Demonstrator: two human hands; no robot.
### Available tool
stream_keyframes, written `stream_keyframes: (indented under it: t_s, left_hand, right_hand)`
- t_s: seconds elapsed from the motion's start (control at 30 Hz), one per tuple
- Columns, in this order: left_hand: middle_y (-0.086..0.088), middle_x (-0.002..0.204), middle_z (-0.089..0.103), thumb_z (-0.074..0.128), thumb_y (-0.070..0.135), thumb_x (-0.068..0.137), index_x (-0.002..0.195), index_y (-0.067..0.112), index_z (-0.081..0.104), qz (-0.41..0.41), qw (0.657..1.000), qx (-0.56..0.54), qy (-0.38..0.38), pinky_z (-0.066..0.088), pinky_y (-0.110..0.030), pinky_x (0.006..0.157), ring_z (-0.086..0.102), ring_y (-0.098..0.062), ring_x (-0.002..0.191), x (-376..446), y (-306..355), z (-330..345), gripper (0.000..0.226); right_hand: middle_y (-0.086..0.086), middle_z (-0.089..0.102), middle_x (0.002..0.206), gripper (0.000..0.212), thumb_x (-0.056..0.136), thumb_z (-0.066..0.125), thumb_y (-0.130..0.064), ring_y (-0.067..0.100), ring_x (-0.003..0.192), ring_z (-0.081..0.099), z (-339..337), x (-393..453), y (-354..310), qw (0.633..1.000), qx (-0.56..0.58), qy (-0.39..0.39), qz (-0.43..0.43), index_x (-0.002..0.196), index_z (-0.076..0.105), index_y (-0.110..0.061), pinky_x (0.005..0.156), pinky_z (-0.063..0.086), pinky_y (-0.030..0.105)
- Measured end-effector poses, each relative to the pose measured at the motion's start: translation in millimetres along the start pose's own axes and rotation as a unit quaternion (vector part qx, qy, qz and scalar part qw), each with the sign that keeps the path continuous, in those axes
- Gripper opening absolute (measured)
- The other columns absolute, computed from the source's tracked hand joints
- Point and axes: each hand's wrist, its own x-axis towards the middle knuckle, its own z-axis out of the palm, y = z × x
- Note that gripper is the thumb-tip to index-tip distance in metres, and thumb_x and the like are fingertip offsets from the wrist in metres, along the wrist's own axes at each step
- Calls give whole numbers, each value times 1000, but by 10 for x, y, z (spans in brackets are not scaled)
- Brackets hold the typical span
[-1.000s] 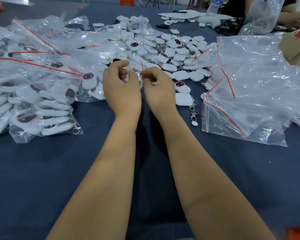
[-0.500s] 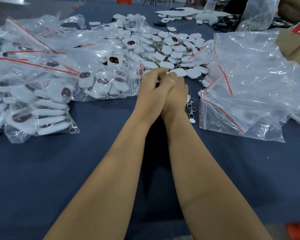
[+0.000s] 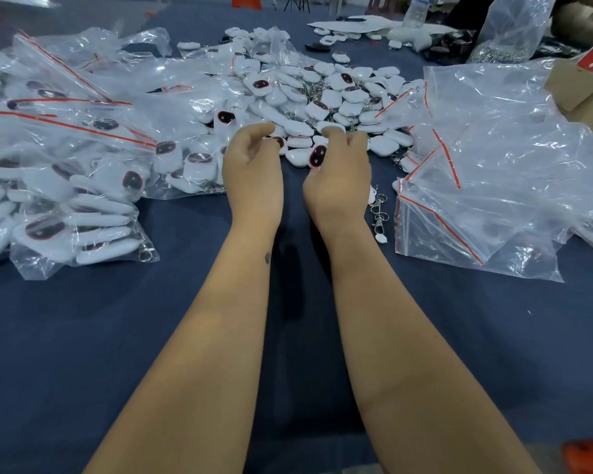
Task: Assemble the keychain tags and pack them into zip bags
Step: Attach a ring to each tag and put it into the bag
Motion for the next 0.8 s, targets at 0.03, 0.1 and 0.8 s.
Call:
stream_keyframes:
  t_s: [0.03, 0.1, 0.8]
  left_hand:
    - [11, 91, 69, 52, 5, 89, 93, 21, 70, -2, 1000, -5, -2, 54, -21, 86, 62, -1, 83, 1, 0, -5, 24]
    - [7, 83, 69, 50, 0, 87, 83, 20, 71, -2, 1000, -13, -6, 56, -27, 76, 62, -3, 74, 10, -5, -10, 29]
    - [-17, 119, 67, 46, 0, 95, 112, 12, 67, -118, 982, -130, -67, 51, -32, 85, 64, -21, 96, 45, 16, 1, 30]
  right_hand:
    - [10, 44, 124, 53, 82, 57, 2, 22, 101, 49, -2, 0, -16, 997, 73, 6, 3, 134, 51, -9, 76, 27, 17]
    - [6, 43, 119, 51, 82, 65, 1, 12, 96, 45, -21, -6, -58, 982, 184, 27, 19, 131, 54, -7, 78, 29, 6]
    - [7, 73, 94, 41, 86, 53, 14, 15, 85, 69, 18, -43, -159, 826, 527, -159, 117, 112, 63, -16, 80, 57, 28]
